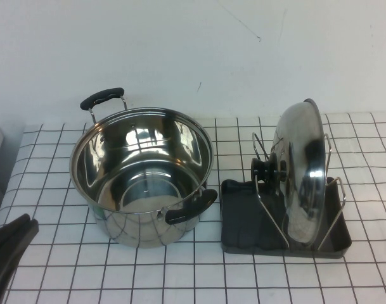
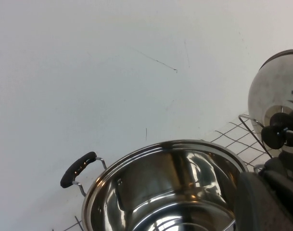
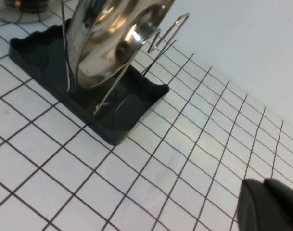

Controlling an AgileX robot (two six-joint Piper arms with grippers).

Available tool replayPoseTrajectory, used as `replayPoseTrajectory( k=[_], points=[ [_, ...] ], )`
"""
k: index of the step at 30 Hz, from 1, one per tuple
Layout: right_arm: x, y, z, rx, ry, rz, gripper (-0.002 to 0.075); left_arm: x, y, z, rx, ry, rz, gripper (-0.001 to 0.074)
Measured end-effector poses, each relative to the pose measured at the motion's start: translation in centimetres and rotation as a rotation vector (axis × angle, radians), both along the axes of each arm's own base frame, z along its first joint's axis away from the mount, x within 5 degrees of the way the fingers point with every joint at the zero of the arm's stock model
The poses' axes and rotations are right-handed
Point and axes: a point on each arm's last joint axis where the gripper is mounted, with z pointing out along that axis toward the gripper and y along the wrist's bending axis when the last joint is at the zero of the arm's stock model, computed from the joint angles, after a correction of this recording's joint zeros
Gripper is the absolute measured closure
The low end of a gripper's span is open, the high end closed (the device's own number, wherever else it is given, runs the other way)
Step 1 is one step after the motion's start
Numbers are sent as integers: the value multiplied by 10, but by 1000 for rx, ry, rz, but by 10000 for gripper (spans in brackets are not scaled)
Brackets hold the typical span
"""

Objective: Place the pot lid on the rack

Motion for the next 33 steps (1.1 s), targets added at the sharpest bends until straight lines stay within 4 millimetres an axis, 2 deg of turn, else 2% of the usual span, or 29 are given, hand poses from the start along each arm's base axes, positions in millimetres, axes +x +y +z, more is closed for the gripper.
replayPoseTrajectory(
  k=[13,19,26,33],
  points=[
    [0,0,-1,-1,5,0,727,0,1,0,-1,0,3,737],
    [0,0,-1,-1,6,0,727,-9,15,-5,-28,-21,116,737],
    [0,0,-1,-1,6,0,727,-18,29,-45,-118,33,289,737],
    [0,0,-1,0,6,1,727,-16,31,-102,-121,183,352,737]
  ],
)
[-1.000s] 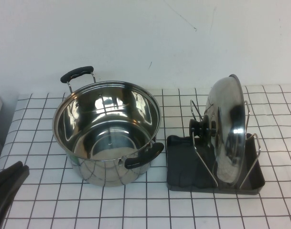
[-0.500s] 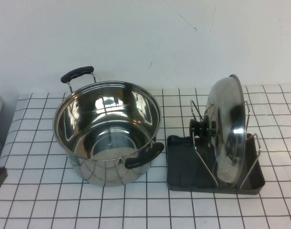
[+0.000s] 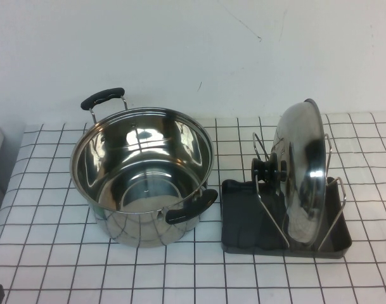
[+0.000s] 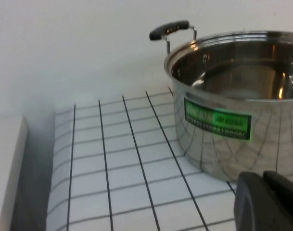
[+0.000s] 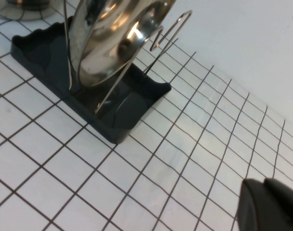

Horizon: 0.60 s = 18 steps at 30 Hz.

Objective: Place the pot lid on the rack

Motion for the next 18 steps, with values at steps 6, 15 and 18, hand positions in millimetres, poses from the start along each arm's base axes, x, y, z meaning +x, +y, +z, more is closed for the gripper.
replayPoseTrajectory(
  k=[6,15,18],
  points=[
    [0,0,0,0,0,0,727,-3,0,-15,-33,150,17,737],
    [0,0,0,0,0,0,727,-3,3,-16,-62,158,76,737],
    [0,0,0,0,0,0,727,-4,3,-15,-66,145,75,737]
  ],
)
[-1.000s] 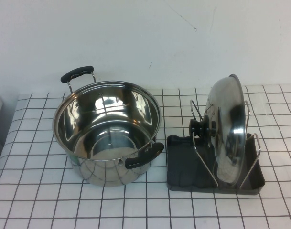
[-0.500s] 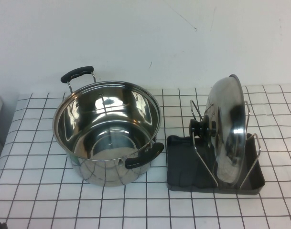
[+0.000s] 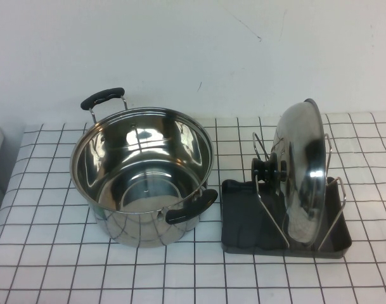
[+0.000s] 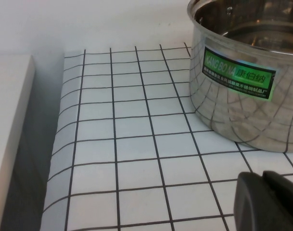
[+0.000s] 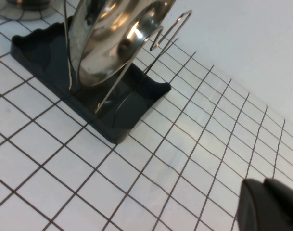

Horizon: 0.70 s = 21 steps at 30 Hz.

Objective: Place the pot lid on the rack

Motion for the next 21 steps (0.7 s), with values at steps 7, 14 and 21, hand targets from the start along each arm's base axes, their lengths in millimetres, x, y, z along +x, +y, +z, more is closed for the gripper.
replayPoseTrajectory(
  k=[7,14,21],
  points=[
    [0,0,0,0,0,0,727,0,0,0,-1,3,0,737],
    [0,0,0,0,0,0,727,0,0,0,2,3,-1,737],
    [0,0,0,0,0,0,727,0,2,0,2,3,39,737]
  ],
)
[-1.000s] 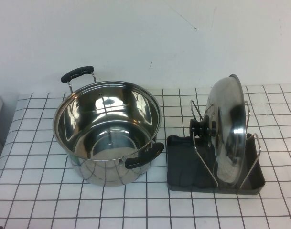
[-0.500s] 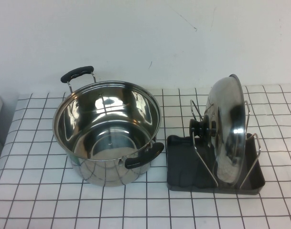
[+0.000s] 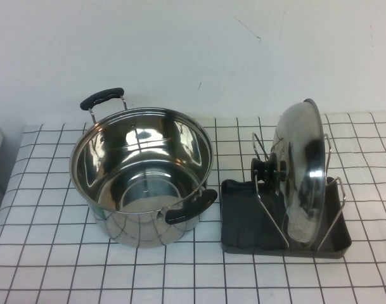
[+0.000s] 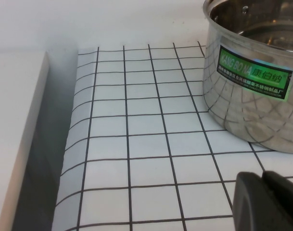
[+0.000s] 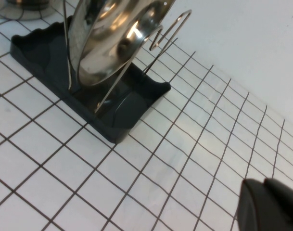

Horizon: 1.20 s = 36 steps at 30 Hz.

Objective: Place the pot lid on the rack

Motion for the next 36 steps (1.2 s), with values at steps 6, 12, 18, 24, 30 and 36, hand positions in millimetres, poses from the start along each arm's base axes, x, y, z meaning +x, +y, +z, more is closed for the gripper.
replayPoseTrajectory(
  k=[6,12,18,24,30,36],
  points=[
    [0,0,0,0,0,0,727,0,0,0,0,0,0,737],
    [0,0,0,0,0,0,727,0,0,0,0,0,0,737],
    [1,0,-1,2,-9,-1,727,0,0,0,0,0,0,737],
    [2,0,-4,3,-11,-2,727,0,0,0,0,5,0,737],
    [7,-2,-10,32,-223,-47,727,0,0,0,1,9,-1,737],
    [23,-8,-39,157,-338,-234,727,0,0,0,1,10,-1,737]
  ],
)
